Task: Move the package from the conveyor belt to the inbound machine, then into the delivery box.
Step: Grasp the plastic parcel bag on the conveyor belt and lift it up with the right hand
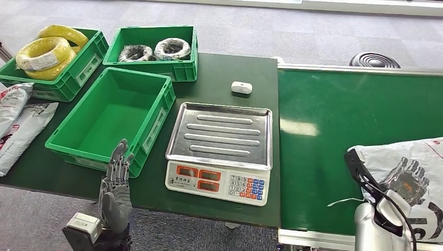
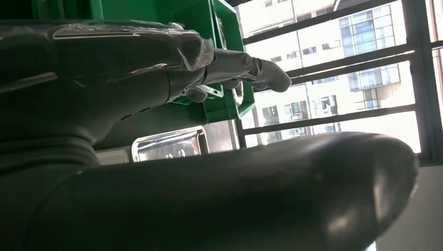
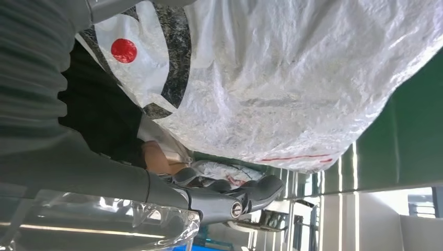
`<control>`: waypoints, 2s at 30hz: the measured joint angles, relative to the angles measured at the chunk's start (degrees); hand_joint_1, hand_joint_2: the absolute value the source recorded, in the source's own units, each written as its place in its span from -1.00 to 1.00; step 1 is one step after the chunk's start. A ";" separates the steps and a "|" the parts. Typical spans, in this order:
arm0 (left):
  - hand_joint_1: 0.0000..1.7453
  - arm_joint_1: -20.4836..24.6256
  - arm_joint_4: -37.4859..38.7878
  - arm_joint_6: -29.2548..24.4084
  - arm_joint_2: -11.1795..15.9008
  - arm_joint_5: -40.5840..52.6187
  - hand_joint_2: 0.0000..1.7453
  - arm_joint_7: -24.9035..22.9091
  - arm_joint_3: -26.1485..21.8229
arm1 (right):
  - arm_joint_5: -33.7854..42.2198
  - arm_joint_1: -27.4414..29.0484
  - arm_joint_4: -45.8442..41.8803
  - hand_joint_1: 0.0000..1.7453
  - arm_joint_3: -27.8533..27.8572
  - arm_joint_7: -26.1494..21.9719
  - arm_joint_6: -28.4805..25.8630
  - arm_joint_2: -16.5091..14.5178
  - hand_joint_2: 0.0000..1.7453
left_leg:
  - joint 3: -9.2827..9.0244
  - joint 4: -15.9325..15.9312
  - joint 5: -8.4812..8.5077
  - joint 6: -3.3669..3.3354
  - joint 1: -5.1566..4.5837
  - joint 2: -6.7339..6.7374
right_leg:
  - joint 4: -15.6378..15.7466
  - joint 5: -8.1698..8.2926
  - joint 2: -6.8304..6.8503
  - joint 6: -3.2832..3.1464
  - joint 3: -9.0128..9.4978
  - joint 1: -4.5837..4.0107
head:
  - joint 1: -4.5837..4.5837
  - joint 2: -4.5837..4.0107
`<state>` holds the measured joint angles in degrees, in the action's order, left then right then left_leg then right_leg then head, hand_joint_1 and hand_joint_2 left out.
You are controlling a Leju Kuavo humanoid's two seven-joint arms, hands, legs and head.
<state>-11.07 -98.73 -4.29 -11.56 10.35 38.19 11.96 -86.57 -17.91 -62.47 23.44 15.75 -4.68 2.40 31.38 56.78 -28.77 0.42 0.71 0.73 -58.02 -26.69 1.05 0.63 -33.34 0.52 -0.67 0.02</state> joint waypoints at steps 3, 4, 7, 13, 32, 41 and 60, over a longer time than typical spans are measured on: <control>-1.00 -0.06 -0.33 -0.04 -0.16 0.35 -1.00 -0.29 -0.32 | -0.04 0.66 -1.97 -1.00 0.40 1.99 2.38 -1.02 1.00 | -0.01 0.00 0.00 0.00 -0.03 0.00 | 0.00 0.00 0.00 0.00 0.00 0.03 | 0.00 0.00; -1.00 -0.07 -0.39 -0.04 -0.20 0.44 -1.00 -0.38 -0.40 | -0.05 0.84 -2.48 -1.00 0.62 2.61 2.85 -1.30 1.00 | -0.01 0.01 0.00 0.00 -0.04 0.00 | 0.00 0.00 0.00 0.00 0.00 0.04 | -0.01 0.00; -1.00 -0.05 -0.43 -0.04 -0.43 0.56 -1.00 -0.64 -0.61 | -0.18 1.34 -3.87 -1.00 1.26 4.50 3.00 -1.92 1.00 | -0.01 0.01 0.00 0.00 -0.04 0.00 | 0.00 0.01 0.00 0.01 0.00 0.04 | -0.02 0.00; -1.00 -0.11 -0.84 0.38 -0.88 0.63 -1.00 -1.13 -1.30 | -0.38 2.22 -8.27 -1.00 1.29 9.65 -2.01 -2.28 -1.00 | -0.02 0.01 0.00 0.00 -0.03 -0.01 | 0.00 0.00 0.01 0.00 -0.02 0.03 | -0.02 0.00; -1.00 -1.40 -1.33 1.30 -1.31 0.62 -1.00 0.42 -2.39 | -0.39 -1.76 2.44 -1.00 -2.22 11.06 -8.83 8.97 -1.00 | -0.04 0.01 -0.06 -0.09 -0.10 0.02 | 0.01 0.01 0.00 0.03 0.02 0.10 | -0.02 0.00; -1.00 0.62 0.61 2.30 -0.70 0.48 -1.00 0.92 -2.57 | 13.06 -6.02 17.93 -1.00 6.43 -17.44 5.96 9.43 -1.00 | -0.04 0.01 -0.05 -0.09 -0.10 0.01 | 0.01 0.01 0.01 0.03 0.05 0.10 | 0.00 0.00; -1.00 2.46 2.14 2.61 0.31 0.76 -1.00 1.12 -3.95 | 17.89 -9.08 25.19 -1.00 -10.11 -39.57 19.73 12.41 0.00 | -0.05 0.01 -0.04 -0.09 -0.10 0.09 | 0.00 0.03 -0.02 0.05 0.06 0.09 | -0.01 0.00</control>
<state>-8.61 -96.59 -1.68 -11.25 11.12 39.31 8.01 -68.68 -26.99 -37.28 13.33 -23.82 15.05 14.82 31.33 56.80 -28.81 0.32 0.62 0.82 -58.01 -26.66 1.03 0.68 -33.28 0.62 -0.68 0.02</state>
